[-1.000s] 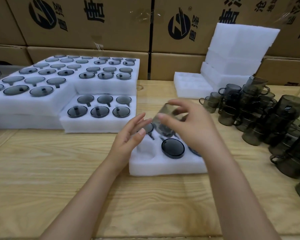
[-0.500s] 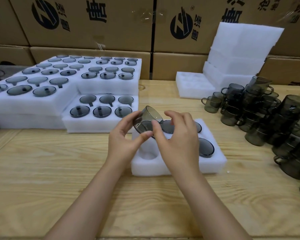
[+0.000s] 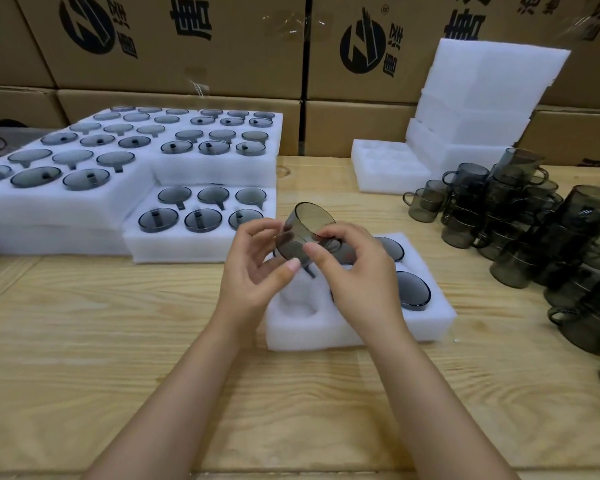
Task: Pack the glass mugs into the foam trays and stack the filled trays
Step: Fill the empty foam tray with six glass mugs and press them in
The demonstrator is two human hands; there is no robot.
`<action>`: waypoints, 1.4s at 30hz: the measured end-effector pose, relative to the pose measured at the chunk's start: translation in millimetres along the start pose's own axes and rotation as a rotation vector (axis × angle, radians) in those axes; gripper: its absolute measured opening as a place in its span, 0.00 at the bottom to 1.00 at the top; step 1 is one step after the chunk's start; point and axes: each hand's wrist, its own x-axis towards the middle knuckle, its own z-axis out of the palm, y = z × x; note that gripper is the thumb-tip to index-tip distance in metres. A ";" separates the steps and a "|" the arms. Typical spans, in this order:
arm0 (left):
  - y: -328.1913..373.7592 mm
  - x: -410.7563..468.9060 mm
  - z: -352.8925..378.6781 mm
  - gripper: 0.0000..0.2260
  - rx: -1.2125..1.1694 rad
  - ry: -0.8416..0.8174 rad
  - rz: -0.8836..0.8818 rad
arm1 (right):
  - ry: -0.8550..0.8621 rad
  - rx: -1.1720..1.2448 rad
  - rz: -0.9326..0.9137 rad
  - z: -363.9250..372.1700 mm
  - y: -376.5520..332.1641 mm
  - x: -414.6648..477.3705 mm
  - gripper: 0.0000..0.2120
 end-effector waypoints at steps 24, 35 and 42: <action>2.6 6.2 -7.0 0.16 0.109 0.116 -0.046 | -0.428 0.158 0.059 -13.5 6.4 5.2 0.21; -18.8 7.7 -19.7 0.07 0.119 -0.032 -0.098 | -0.616 -0.226 -0.091 -8.5 2.3 -0.9 0.26; -14.9 9.7 -16.1 0.14 0.073 0.041 -0.115 | -0.580 -0.338 -0.104 -7.2 0.0 -3.0 0.23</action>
